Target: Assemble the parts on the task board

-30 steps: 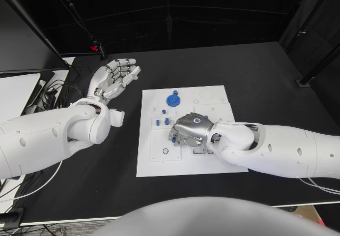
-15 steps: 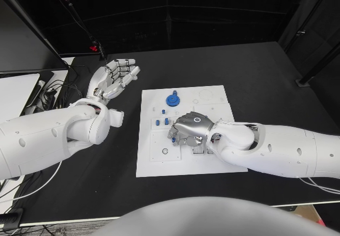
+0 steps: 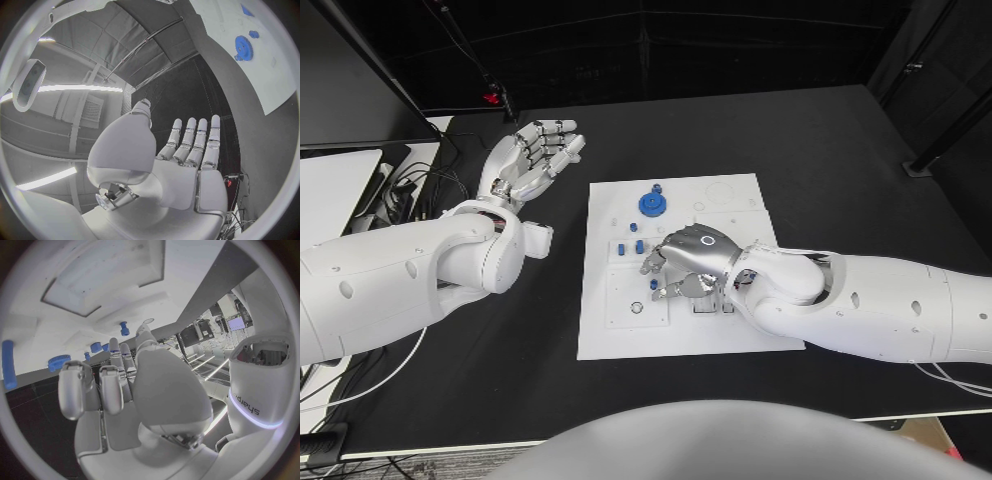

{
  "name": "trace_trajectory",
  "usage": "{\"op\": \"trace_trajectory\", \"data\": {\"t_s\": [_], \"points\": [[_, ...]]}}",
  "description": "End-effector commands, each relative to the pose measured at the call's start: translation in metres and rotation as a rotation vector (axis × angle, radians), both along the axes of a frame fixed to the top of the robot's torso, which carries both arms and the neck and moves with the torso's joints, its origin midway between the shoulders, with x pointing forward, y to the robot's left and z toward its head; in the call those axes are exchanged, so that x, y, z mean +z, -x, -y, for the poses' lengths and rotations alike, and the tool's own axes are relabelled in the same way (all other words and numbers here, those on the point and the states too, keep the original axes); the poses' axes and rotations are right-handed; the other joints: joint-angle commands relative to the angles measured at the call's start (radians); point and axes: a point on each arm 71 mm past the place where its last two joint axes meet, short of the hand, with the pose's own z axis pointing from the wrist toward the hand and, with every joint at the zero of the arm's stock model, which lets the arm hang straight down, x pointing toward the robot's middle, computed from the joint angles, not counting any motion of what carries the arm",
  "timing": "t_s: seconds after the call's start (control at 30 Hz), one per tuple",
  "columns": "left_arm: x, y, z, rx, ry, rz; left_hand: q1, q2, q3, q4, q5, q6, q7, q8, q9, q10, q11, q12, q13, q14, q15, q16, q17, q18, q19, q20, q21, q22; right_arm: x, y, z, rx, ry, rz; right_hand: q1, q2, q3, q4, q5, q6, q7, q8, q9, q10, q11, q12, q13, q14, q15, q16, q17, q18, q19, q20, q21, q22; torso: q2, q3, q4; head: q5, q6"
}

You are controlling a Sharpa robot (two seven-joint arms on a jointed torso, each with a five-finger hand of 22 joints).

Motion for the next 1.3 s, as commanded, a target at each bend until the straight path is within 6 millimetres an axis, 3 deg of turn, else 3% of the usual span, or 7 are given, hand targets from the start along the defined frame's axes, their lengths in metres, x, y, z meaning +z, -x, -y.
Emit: {"op": "trace_trajectory", "data": {"t_s": [0.03,0.27,0.33,0.5,0.7,1.1,1.3], "points": [[0.009,0.003,0.001,-0.033,0.038,0.123,0.000,0.007,0.002,-0.002,0.004,-0.009,0.148,0.005,-0.002,-0.006,0.002,0.004,-0.002,0.003,-0.001,0.005,-0.001,-0.008,0.005,0.003,0.005,-0.002,0.008,0.000,0.007,-0.043,-0.166,-0.051,-0.032,-0.010,-0.012,0.000,0.002,-0.008,0.002,0.002,0.002,-0.009,0.005,0.000,0.001,0.070,0.007,-0.014,0.088,0.013,0.030,0.006,-0.006,0.204,0.000,-0.0004,0.0003,0.000,0.000],[0.009,0.003,0.002,-0.035,0.038,0.123,0.000,0.007,0.001,-0.003,0.004,-0.010,0.148,0.006,-0.002,-0.007,0.002,0.006,-0.002,0.003,-0.001,0.006,-0.003,-0.008,0.005,0.003,0.005,-0.002,0.027,-0.009,0.041,-0.226,-0.445,-0.253,-0.082,-0.024,-0.019,0.000,0.003,-0.020,0.027,0.003,0.003,-0.030,0.024,-0.002,0.001,0.069,0.022,-0.021,0.074,0.014,0.030,0.016,-0.010,0.202,-0.001,-0.0003,0.0028,-0.001,0.000],[0.009,0.002,0.002,-0.034,0.038,0.123,0.000,0.007,0.001,-0.003,0.004,-0.010,0.148,0.006,-0.002,-0.007,0.002,0.006,-0.002,0.003,-0.001,0.006,-0.003,-0.008,0.005,0.003,0.005,-0.002,0.035,-0.014,0.049,-0.256,-0.496,-0.287,-0.093,-0.017,-0.017,0.000,0.003,-0.030,0.031,0.001,0.001,-0.044,0.029,-0.002,0.000,0.071,0.026,-0.018,0.080,0.013,0.031,0.019,-0.009,0.202,-0.001,-0.0007,0.0010,0.002,0.000],[0.009,0.002,0.003,-0.033,0.037,0.123,0.000,0.007,0.001,-0.002,0.004,-0.010,0.148,0.007,-0.002,-0.007,0.002,0.007,-0.003,0.003,-0.001,0.007,-0.003,-0.008,0.005,0.003,0.005,-0.002,0.058,-0.029,0.070,-0.276,-0.549,-0.301,-0.044,0.031,0.016,-0.016,0.005,-0.055,0.042,0.004,0.002,-0.090,0.041,0.003,0.002,0.080,0.037,0.002,0.114,0.008,0.043,0.031,0.013,0.212,-0.002,-0.0016,0.0012,0.001,0.000],[0.009,0.002,0.003,-0.032,0.036,0.123,0.000,0.007,0.001,-0.002,0.004,-0.010,0.148,0.007,-0.002,-0.007,0.002,0.007,-0.003,0.003,-0.001,0.007,-0.003,-0.008,0.005,0.003,0.005,-0.002,0.063,-0.038,0.087,-0.257,-0.446,-0.222,-0.009,0.046,0.023,-0.021,0.004,-0.080,0.039,0.003,0.001,-0.127,0.044,0.008,0.002,0.083,0.042,0.013,0.131,0.005,0.051,0.037,0.026,0.218,-0.001,-0.0005,0.0002,-0.001,0.000],[0.009,0.002,0.002,-0.030,0.035,0.124,0.000,0.007,0.001,-0.002,0.004,-0.010,0.148,0.007,-0.002,-0.007,0.002,0.007,-0.003,0.003,-0.001,0.007,-0.003,-0.008,0.005,0.003,0.005,-0.002,0.055,-0.041,0.097,-0.263,-0.122,-0.126,-0.020,0.018,0.008,-0.002,0.002,-0.108,0.019,0.005,0.002,-0.158,0.030,0.019,0.005,0.077,0.031,0.004,0.105,0.008,0.046,0.030,0.018,0.216,0.001,-0.0001,-0.0017,-0.007,0.000],[0.009,0.002,0.002,-0.029,0.035,0.123,0.000,0.007,0.000,-0.003,0.004,-0.010,0.148,0.008,-0.003,-0.007,0.002,0.008,-0.003,0.003,-0.001,0.008,-0.004,-0.008,0.005,0.003,0.005,-0.002,0.050,-0.041,0.099,-0.298,-0.017,-0.130,-0.047,-0.014,0.008,0.001,0.003,-0.111,0.012,0.008,0.003,-0.149,0.030,0.034,0.007,0.073,0.030,-0.002,0.088,0.009,0.043,0.028,0.013,0.214,0.001,0.0000,0.0003,-0.013,0.000]]}}
